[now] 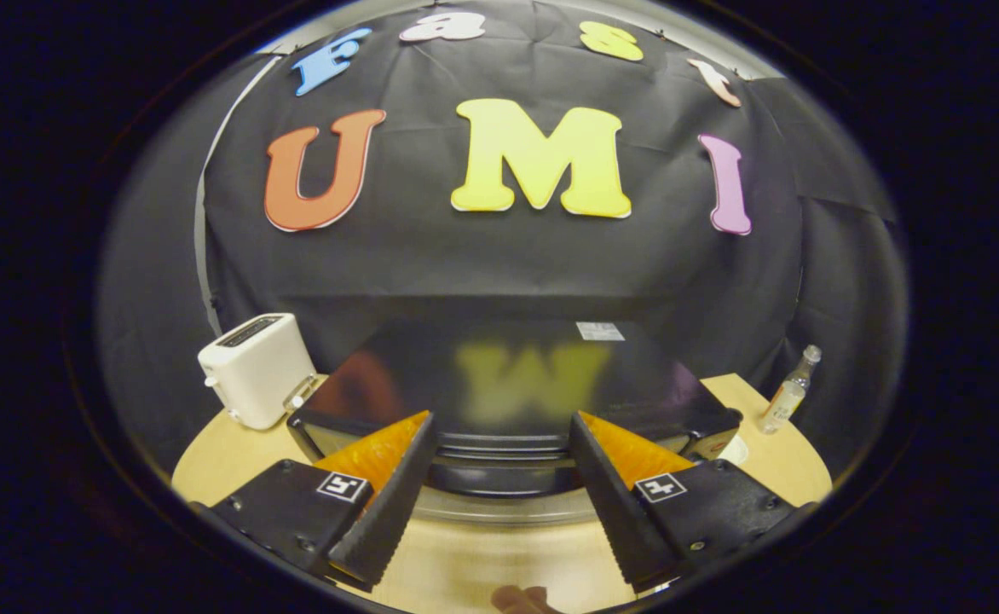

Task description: Open the toaster oven, put the food inside, and close the toaster oven door.

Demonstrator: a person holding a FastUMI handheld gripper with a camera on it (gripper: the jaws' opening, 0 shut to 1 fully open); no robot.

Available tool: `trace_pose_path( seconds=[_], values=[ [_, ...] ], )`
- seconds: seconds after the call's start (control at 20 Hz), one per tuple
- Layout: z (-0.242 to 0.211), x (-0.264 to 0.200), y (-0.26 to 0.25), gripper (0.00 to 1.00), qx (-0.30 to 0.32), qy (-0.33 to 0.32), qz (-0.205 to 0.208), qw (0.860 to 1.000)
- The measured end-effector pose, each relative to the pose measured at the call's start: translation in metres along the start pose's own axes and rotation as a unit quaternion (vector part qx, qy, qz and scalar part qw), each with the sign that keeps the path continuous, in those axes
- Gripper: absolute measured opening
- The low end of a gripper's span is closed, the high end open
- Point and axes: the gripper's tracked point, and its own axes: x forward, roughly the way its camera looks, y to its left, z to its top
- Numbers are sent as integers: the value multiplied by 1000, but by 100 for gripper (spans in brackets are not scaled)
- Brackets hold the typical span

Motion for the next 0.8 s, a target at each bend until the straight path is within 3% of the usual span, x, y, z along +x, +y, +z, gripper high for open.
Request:
trace_pose_path(
  seconds=[0.5,0.8],
  values=[
    [-32,-50,-3,100,-34,32,11,999],
    [-73,-86,-3,100,-54,66,11,996]
  ],
)
